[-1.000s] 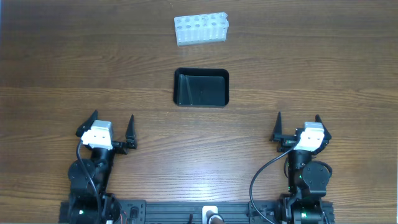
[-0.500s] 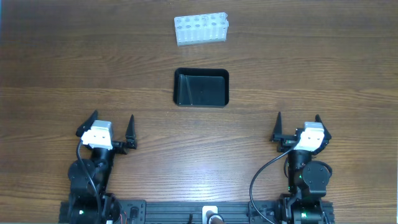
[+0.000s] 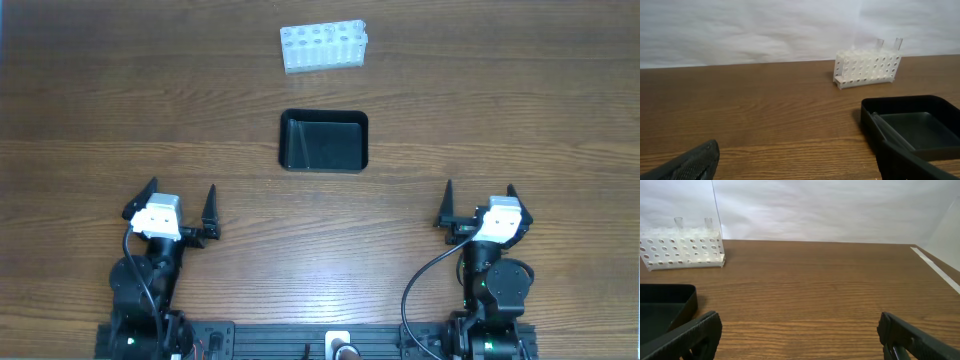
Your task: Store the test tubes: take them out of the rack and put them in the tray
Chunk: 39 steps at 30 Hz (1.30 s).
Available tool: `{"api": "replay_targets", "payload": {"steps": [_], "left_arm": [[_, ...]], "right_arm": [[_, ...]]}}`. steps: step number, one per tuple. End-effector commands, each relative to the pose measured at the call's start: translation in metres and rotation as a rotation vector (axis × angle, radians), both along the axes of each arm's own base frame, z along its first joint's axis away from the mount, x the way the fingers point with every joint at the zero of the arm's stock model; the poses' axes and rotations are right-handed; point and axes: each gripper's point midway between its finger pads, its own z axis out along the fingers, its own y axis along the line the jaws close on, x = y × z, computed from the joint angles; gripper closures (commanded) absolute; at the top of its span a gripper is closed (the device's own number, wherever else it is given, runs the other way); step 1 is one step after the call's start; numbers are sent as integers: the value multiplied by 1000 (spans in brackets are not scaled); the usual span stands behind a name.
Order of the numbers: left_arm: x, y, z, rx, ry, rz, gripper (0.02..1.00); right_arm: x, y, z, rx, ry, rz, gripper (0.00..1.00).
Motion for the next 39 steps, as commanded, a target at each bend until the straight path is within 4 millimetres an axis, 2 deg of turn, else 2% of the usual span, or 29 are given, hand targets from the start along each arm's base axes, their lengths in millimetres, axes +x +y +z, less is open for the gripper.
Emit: {"api": "replay_targets", "payload": {"steps": [1, 16, 19, 23, 27, 30, 35, 39], "left_arm": [[0, 0, -1, 10, 0, -5, 18], [0, 0, -2, 10, 0, -6, 20], [0, 0, -1, 10, 0, -5, 18], [0, 0, -1, 10, 0, -6, 18], [0, 0, -1, 10, 0, -5, 18], [0, 0, -2, 10, 0, -6, 18], [0, 0, -1, 10, 0, -5, 18], [0, 0, -1, 10, 0, -5, 18]], "right_arm": [[0, -2, -1, -5, -2, -10, 9], [1, 3, 4, -3, -20, 16, 7], [4, 6, 16, 13, -27, 34, 7], [18, 24, 40, 21, -13, 142, 7], [51, 37, 63, 57, 6, 221, 9], [84, 43, 69, 109, 42, 249, 7], [142, 66, 63, 138, 125, 300, 7], [186, 105, 51, 129, 209, 348, 7]]}}
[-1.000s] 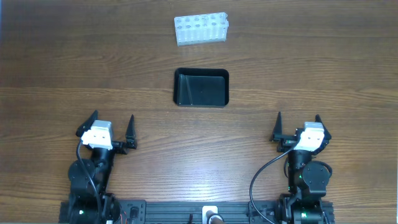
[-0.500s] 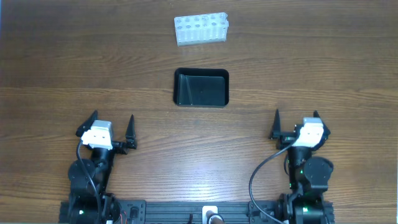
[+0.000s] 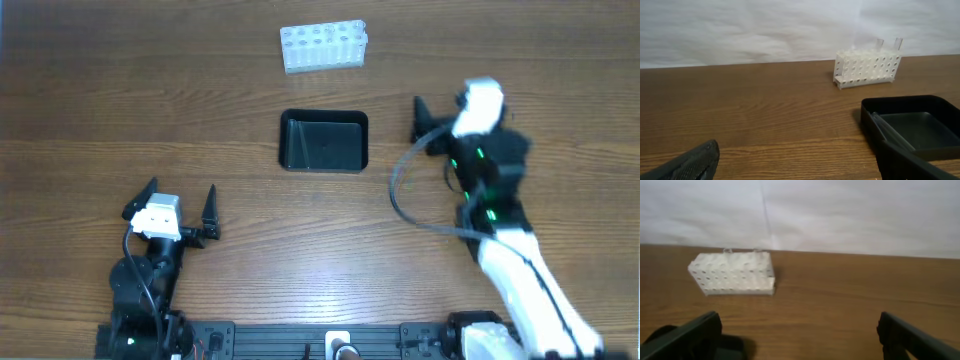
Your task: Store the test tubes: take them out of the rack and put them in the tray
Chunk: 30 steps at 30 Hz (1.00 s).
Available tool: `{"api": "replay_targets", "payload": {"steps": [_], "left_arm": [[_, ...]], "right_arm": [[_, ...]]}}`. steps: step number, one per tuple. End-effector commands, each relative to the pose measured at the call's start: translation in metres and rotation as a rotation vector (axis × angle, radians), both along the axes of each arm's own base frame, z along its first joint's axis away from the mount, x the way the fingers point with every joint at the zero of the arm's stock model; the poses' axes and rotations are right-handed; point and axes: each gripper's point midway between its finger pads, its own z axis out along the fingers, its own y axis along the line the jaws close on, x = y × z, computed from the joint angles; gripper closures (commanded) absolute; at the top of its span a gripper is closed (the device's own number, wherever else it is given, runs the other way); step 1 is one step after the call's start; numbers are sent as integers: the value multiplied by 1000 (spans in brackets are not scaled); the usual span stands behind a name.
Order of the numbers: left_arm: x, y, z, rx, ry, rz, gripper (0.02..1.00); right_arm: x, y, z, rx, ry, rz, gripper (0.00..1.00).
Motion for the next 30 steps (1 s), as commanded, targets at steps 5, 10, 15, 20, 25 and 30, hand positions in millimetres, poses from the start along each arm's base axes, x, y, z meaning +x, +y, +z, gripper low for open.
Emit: {"api": "replay_targets", "payload": {"steps": [5, 10, 15, 20, 25, 30], "left_arm": [[0, 0, -1, 10, 0, -6, 18], [0, 0, -1, 10, 0, -6, 18], [0, 0, -1, 10, 0, -6, 18], [0, 0, -1, 10, 0, -6, 18], [0, 0, -1, 10, 0, -6, 20], [0, 0, -1, 10, 0, -6, 18]], "right_arm": [[74, 90, -13, -46, 126, 74, 9], [100, 141, -24, -29, 215, 74, 9], [118, 181, -30, -11, 282, 89, 9], [140, 198, -40, -39, 347, 63, 9], [160, 199, -55, -70, 408, -4, 9], [172, 199, -62, -72, 401, -23, 7]]}}
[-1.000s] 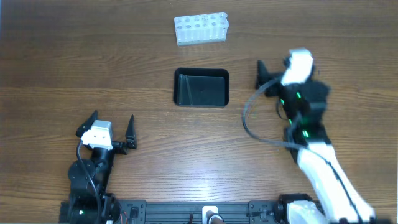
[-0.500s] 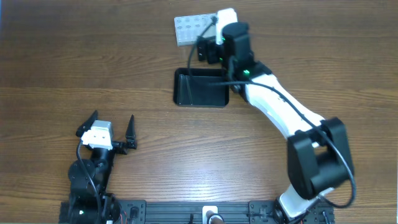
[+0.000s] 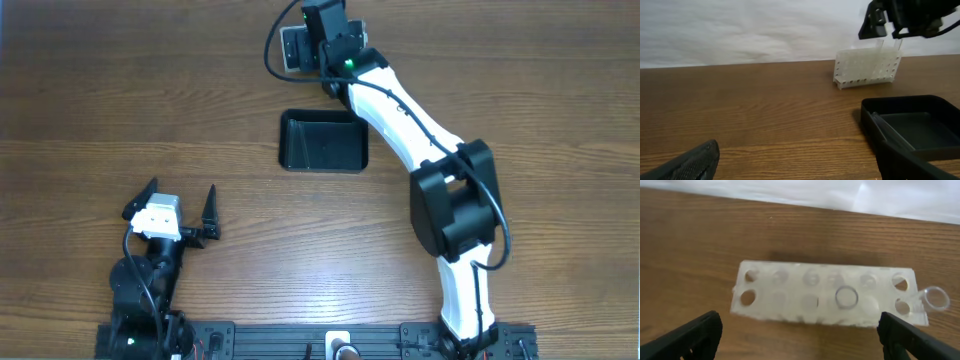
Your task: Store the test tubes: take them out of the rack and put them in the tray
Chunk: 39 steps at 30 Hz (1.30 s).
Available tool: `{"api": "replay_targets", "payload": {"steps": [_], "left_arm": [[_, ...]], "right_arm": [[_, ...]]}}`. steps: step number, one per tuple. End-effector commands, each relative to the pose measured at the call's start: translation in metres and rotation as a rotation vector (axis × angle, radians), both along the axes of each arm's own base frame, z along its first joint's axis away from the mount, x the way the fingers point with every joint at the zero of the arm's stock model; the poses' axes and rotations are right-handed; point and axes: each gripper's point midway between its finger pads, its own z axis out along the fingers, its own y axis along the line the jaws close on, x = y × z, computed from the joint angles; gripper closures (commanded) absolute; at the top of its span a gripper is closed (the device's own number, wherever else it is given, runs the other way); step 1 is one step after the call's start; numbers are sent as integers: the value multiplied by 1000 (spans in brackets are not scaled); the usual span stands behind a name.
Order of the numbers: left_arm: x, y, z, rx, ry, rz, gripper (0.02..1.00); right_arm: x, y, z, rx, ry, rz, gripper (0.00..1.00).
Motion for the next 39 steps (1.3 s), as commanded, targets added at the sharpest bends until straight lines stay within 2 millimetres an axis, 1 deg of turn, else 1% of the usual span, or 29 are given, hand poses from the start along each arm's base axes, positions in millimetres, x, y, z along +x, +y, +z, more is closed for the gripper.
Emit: {"api": "replay_targets", "payload": {"steps": [1, 8, 13, 19, 23, 29, 32, 35, 39], "left_arm": [[0, 0, -1, 10, -1, -5, 20], [0, 0, -1, 10, -1, -6, 18], [0, 0, -1, 10, -1, -6, 18], [0, 0, -1, 10, -1, -6, 18], [0, 0, -1, 10, 0, -6, 18], [0, 0, -1, 10, -1, -5, 18], [0, 0, -1, 10, -1, -6, 18], [0, 0, -1, 10, -1, -5, 18], [0, 0, -1, 10, -1, -6, 18]], "right_arm": [[13, -2, 1, -1, -33, -48, 7], [23, -12, -8, -13, -48, -85, 7], [30, -12, -14, -9, -66, -94, 14], [34, -21, -16, -33, -80, -133, 36], [34, -22, -17, -35, -78, -134, 93], [33, -24, -23, -47, -66, -140, 211], [34, -29, -25, -68, -69, -164, 222], [34, -30, -25, -71, -71, -168, 235], [34, -30, -26, -76, -72, -166, 294]]}}
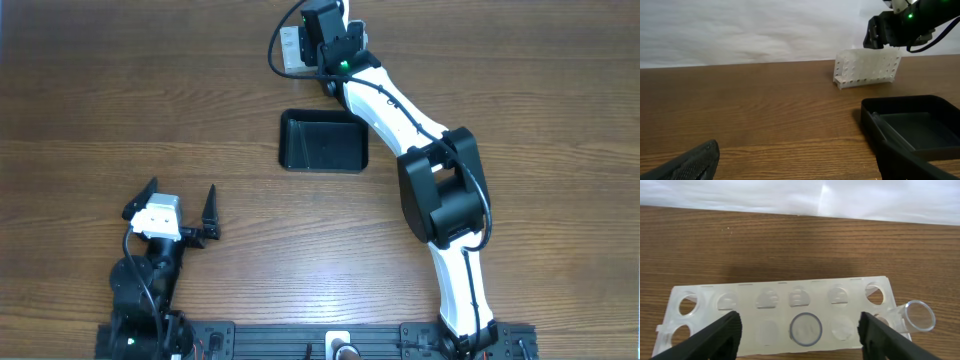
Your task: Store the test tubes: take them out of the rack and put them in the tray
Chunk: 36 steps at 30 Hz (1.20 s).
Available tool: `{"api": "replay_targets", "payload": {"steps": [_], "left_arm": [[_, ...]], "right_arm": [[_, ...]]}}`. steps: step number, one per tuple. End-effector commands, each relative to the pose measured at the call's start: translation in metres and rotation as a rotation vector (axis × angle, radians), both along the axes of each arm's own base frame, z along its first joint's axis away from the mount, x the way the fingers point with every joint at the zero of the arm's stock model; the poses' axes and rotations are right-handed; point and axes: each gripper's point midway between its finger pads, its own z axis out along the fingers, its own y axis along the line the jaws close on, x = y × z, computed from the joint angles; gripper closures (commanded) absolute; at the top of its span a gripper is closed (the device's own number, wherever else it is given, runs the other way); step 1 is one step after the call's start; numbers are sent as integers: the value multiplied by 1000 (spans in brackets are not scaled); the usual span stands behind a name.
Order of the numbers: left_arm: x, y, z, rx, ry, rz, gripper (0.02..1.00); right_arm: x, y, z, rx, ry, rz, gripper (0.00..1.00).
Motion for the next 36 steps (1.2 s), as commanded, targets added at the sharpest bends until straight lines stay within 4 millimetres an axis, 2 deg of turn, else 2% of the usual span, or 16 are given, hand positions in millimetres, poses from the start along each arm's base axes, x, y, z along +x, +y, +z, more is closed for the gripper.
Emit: {"api": "replay_targets", "payload": {"steps": [1, 13, 31, 36], "left_arm": [[0, 0, -1, 10, 0, -5, 18], [0, 0, -1, 10, 0, -5, 18], [0, 0, -2, 10, 0, -6, 18], [0, 0, -1, 10, 0, -6, 18]], "right_arm": [[8, -7, 0, -13, -17, -32, 318], [9, -11, -2, -28, -19, -50, 581], [11, -9, 1, -33, -38, -41, 816], [13, -7, 13, -20, -64, -41, 838]]}}
